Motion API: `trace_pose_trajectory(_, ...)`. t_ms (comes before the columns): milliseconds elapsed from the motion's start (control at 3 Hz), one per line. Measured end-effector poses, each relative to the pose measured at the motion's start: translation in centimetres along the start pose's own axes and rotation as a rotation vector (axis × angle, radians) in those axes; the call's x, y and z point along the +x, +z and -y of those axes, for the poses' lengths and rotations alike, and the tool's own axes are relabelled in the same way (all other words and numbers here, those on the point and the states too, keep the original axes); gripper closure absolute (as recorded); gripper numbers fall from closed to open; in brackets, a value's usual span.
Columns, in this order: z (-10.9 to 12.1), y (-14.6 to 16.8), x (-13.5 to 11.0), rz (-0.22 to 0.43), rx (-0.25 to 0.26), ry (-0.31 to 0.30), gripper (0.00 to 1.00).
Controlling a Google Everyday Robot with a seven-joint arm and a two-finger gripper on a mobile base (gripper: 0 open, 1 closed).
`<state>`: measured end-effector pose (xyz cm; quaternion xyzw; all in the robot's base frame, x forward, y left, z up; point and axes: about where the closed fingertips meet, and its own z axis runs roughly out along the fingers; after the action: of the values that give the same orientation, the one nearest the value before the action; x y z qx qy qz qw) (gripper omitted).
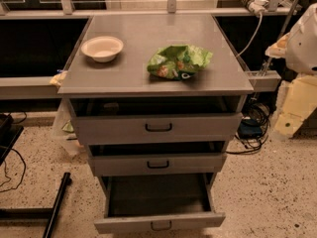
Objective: Close bottom drawer
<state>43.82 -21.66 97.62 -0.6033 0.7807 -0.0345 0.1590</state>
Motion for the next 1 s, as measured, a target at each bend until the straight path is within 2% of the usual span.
trace_pose_trajectory(333, 0.0, 0.0, 0.0, 0.0, 0.0, 0.0, 0.01)
trace_pose_trajectory(667, -1.0, 2.4, 0.3, 0.029, 0.0, 0.005, 0.19)
trace_pose_trajectory(1000, -4.3, 8.8, 0.6, 0.118, -0.046, 0.001, 0.43)
